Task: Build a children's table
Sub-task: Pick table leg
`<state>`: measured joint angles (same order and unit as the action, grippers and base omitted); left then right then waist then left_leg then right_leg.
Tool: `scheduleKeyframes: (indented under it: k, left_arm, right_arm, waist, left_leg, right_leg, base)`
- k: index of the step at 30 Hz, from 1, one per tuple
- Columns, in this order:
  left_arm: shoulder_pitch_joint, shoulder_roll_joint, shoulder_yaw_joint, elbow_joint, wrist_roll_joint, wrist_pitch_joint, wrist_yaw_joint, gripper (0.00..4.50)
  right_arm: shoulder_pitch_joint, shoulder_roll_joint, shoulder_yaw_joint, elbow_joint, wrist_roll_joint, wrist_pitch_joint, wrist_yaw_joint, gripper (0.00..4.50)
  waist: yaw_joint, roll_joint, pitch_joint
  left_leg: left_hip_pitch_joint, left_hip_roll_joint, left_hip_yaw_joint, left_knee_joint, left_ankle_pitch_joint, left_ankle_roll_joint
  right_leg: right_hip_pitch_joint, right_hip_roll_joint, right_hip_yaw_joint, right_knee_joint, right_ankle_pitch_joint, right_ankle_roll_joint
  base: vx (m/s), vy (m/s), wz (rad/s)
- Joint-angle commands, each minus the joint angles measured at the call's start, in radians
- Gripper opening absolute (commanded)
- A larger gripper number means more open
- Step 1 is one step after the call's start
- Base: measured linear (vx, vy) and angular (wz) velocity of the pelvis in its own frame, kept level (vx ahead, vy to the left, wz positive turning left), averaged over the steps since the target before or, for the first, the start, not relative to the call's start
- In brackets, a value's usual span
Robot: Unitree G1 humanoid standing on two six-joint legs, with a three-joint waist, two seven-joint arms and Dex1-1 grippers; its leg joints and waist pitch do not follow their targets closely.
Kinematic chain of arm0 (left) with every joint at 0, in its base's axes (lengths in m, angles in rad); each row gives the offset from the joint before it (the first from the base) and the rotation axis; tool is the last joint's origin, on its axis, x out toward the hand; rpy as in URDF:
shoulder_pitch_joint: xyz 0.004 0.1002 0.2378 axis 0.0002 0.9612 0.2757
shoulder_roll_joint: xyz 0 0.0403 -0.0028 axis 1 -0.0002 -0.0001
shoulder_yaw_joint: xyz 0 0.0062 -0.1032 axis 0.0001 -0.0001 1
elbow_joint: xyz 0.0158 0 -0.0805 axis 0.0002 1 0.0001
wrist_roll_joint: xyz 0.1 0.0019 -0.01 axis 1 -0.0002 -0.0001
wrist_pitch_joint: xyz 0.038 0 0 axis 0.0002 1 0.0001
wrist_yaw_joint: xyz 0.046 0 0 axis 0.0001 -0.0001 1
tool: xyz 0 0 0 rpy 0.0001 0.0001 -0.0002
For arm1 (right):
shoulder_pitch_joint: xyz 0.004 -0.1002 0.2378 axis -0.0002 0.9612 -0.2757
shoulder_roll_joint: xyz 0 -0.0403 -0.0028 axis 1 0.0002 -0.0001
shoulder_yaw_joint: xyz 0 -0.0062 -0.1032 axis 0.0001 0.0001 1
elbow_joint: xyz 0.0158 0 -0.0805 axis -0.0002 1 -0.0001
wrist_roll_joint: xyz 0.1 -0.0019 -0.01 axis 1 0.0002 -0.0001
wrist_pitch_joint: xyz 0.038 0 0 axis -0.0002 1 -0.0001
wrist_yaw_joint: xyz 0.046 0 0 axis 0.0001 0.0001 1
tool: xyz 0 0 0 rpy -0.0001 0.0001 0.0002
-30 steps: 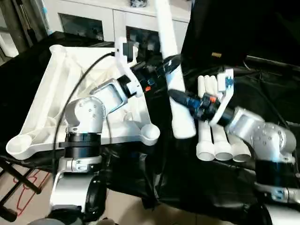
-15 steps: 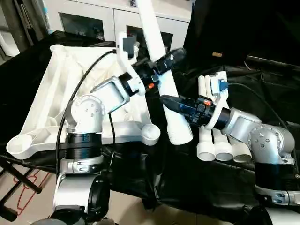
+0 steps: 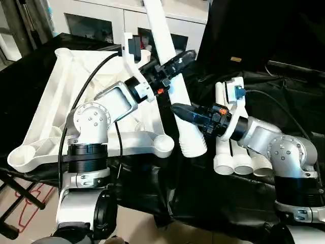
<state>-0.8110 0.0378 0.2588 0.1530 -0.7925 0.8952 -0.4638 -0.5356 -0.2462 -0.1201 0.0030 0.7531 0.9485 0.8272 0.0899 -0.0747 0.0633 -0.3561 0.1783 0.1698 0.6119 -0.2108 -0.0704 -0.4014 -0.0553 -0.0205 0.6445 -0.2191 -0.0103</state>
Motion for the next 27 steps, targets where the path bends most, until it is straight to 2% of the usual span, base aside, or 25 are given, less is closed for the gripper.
scheduleKeyframes:
  k: [1,3,5,6,7,8,9,11,16,19,23,24,25,27]
  left_arm:
    - [-0.014,-0.003,-0.018,0.002,0.008,-0.009,0.013,2.04]
    - [-0.017,0.004,-0.034,0.004,0.031,-0.022,0.014,1.9]
    - [-0.018,0.007,-0.041,0.004,0.042,-0.028,0.016,1.88]
    - [-0.02,0.029,-0.091,0.0,0.115,-0.072,0.024,1.88]
    - [-0.02,0.029,-0.091,0.0,0.115,-0.072,0.024,1.87]
    - [-0.024,0.041,-0.122,-0.002,0.166,-0.101,0.044,1.87]
    - [-0.031,0.052,-0.147,-0.002,0.203,-0.119,0.056,1.86]
    - [-0.04,0.06,-0.168,-0.004,0.234,-0.131,0.073,1.85]
    - [-0.069,0.074,-0.219,-0.017,0.303,-0.148,0.121,1.85]
    - [-0.075,0.074,-0.241,-0.026,0.322,-0.142,0.134,1.85]
    - [-0.07,0.074,-0.262,-0.028,0.353,-0.154,0.132,1.85]
    - [-0.069,0.074,-0.263,-0.027,0.357,-0.156,0.134,1.85]
    - [-0.069,0.073,-0.263,-0.026,0.359,-0.156,0.135,1.85]
    - [-0.068,0.071,-0.261,-0.025,0.36,-0.156,0.136,1.85]
  right_arm:
    - [-0.004,-0.014,-0.008,-0.01,-0.004,-0.012,-0.018,1.84]
    - [-0.006,-0.018,-0.001,-0.007,-0.018,-0.021,-0.025,1.84]
    - [-0.007,-0.019,0.002,-0.006,-0.023,-0.024,-0.028,2.4]
    - [-0.011,-0.028,0.024,-0.003,-0.057,-0.04,-0.045,2.54]
    - [-0.011,-0.028,0.024,-0.003,-0.057,-0.04,-0.045,2.62]
    - [-0.011,-0.039,0.057,-0.009,-0.102,-0.068,-0.056,2.62]
    - [-0.015,-0.045,0.087,-0.009,-0.145,-0.087,-0.078,2.8]
    - [-0.019,-0.048,0.122,-0.007,-0.19,-0.107,-0.103,2.85]
    - [-0.044,-0.028,0.229,0.01,-0.307,-0.152,-0.189,2.85]
    - [-0.061,0.011,0.254,0.041,-0.337,-0.177,-0.221,2.85]
    - [-0.09,0.06,0.253,0.098,-0.367,-0.207,-0.277,2.85]
    - [-0.095,0.068,0.248,0.109,-0.368,-0.209,-0.288,2.56]
    - [-0.099,0.074,0.245,0.115,-0.367,-0.213,-0.292,2.56]
    - [-0.104,0.08,0.243,0.119,-0.365,-0.217,-0.289,2.48]
  waist:
    - [0.002,0.007,-0.068]
    - [0.002,0.008,-0.068]
    - [0.001,0.007,-0.067]
    - [0.002,0.008,-0.067]
    - [0.002,0.009,-0.068]
    - [0.0,0.008,-0.068]
    - [0.0,0.01,-0.067]
    - [-0.001,0.01,-0.067]
    - [-0.004,0.013,-0.069]
    - [-0.005,0.015,-0.069]
    - [-0.006,0.017,-0.068]
    - [-0.007,0.018,-0.069]
    - [-0.008,0.013,-0.068]
    - [-0.005,0.015,-0.069]
  left_leg:
    - [0.001,0.037,-0.009,-0.067,-0.005,0.012]
    - [0.0,0.036,-0.009,-0.067,-0.003,0.012]
    - [0.0,0.036,-0.009,-0.067,-0.007,0.012]
    - [0.001,0.038,-0.01,-0.068,-0.01,0.011]
    - [0.003,0.039,-0.011,-0.069,-0.008,0.008]
    - [0.003,0.039,-0.01,-0.069,-0.008,0.007]
    - [0.003,0.041,-0.013,-0.069,-0.01,-0.001]
    - [0.002,0.039,-0.012,-0.068,-0.007,-0.004]
    - [0.002,0.038,-0.012,-0.067,0.009,-0.013]
    - [0.001,0.038,-0.012,-0.068,0.001,-0.016]
    - [0.003,0.039,-0.01,-0.069,-0.007,-0.021]
    - [0.003,0.038,-0.01,-0.069,-0.007,-0.024]
    - [0.002,0.037,-0.009,-0.069,-0.01,-0.023]
    - [0.002,0.038,-0.009,-0.069,-0.007,-0.022]
  right_leg:
    - [0.068,-0.069,0.04,-0.073,0.034,-0.232]
    - [0.069,-0.069,0.04,-0.072,0.04,-0.233]
    - [0.069,-0.07,0.04,-0.074,0.032,-0.229]
    - [0.068,-0.07,0.04,-0.075,0.022,-0.226]
    - [0.066,-0.069,0.039,-0.076,0.013,-0.213]
    - [0.067,-0.069,0.04,-0.075,0.015,-0.209]
    - [0.066,-0.07,0.039,-0.077,0.0,-0.191]
    - [0.067,-0.071,0.041,-0.075,0.003,-0.189]
    - [0.067,-0.069,0.041,-0.069,0.059,-0.206]
    - [0.067,-0.07,0.041,-0.066,0.07,-0.22]
    - [0.065,-0.069,0.042,-0.066,0.076,-0.229]
    - [0.064,-0.069,0.042,-0.065,0.078,-0.23]
    - [0.067,-0.068,0.042,-0.066,0.077,-0.23]
    - [0.067,-0.069,0.042,-0.063,0.09,-0.228]
  base:
    - [0.0,0.0,0.0]
    - [0.0,0.0,0.0]
    - [0.0,0.0,0.0]
    - [0.0,0.0,0.0]
    - [0.0,0.0,0.0]
    - [0.0,0.0,0.0]
    - [0.0,0.0,0.0]
    - [0.0,0.0,0.0]
    - [0.0,0.0,0.0]
    - [0.0,0.0,0.0]
    - [0.0,0.0,0.0]
    - [0.0,0.0,0.0]
    - [0.0,0.0,0.0]
    - [0.0,0.0,0.0]
